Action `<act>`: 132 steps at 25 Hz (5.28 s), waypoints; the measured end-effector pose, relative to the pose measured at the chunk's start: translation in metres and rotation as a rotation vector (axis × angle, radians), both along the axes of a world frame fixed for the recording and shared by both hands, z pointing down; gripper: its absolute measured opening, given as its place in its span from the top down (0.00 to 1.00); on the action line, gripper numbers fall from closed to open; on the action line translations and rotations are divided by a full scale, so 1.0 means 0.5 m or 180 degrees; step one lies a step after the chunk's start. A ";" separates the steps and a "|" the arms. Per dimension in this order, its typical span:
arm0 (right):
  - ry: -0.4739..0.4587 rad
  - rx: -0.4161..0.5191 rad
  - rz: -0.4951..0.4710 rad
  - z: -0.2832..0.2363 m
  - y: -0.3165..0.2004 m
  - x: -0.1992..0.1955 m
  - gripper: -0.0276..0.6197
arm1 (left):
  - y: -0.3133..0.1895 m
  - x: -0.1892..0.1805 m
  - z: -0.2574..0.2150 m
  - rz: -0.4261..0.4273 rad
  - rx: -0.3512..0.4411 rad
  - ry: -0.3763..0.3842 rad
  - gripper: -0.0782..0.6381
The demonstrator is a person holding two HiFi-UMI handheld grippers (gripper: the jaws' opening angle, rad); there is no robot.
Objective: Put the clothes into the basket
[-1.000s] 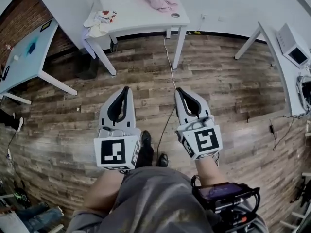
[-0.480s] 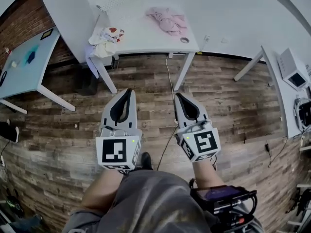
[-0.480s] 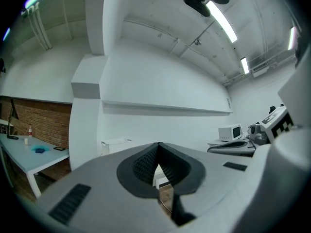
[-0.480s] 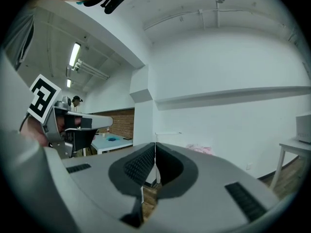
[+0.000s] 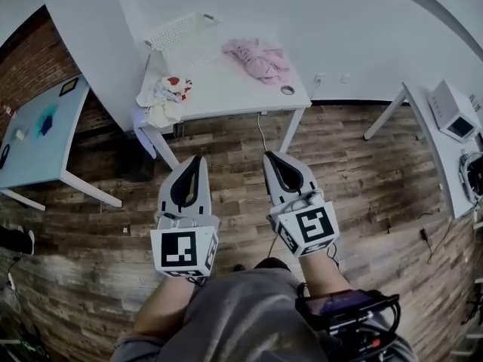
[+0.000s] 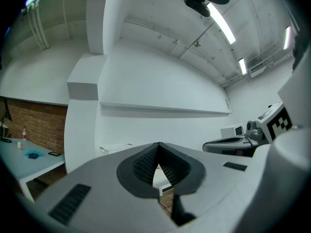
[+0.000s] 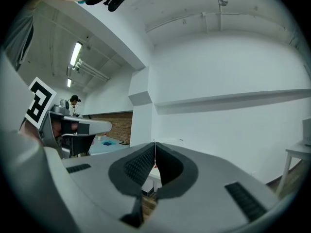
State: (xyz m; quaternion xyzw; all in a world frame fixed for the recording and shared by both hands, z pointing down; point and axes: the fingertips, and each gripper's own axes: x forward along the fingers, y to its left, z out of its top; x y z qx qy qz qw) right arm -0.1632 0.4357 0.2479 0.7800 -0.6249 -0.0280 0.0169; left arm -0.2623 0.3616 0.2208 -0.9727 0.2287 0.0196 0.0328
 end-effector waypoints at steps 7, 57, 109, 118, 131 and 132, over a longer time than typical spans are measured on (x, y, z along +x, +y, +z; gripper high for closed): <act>-0.0101 -0.0065 0.0104 0.027 -0.012 0.063 0.95 | -0.013 0.062 0.051 0.0121 -0.0144 -0.0140 0.88; -0.0301 -0.0325 -0.0217 0.133 -0.593 0.699 0.94 | -0.594 0.647 0.106 -0.0382 -0.0240 -0.0336 0.88; -0.0048 -0.2332 -0.0523 0.607 -0.788 0.999 0.39 | -0.821 0.995 0.353 -0.0150 -0.1354 -0.0649 0.88; -0.0118 -0.1818 -0.0239 0.511 -0.817 0.997 0.55 | -0.822 0.940 0.259 -0.0149 -0.1065 -0.0460 0.88; 0.0403 -0.1007 -0.0124 0.184 -0.929 0.984 0.54 | -0.852 0.825 0.115 -0.0244 -0.0639 -0.0033 0.88; 0.0464 -0.0931 -0.0155 0.151 -0.947 0.976 0.54 | -0.862 0.814 0.102 -0.0274 -0.0609 0.0011 0.88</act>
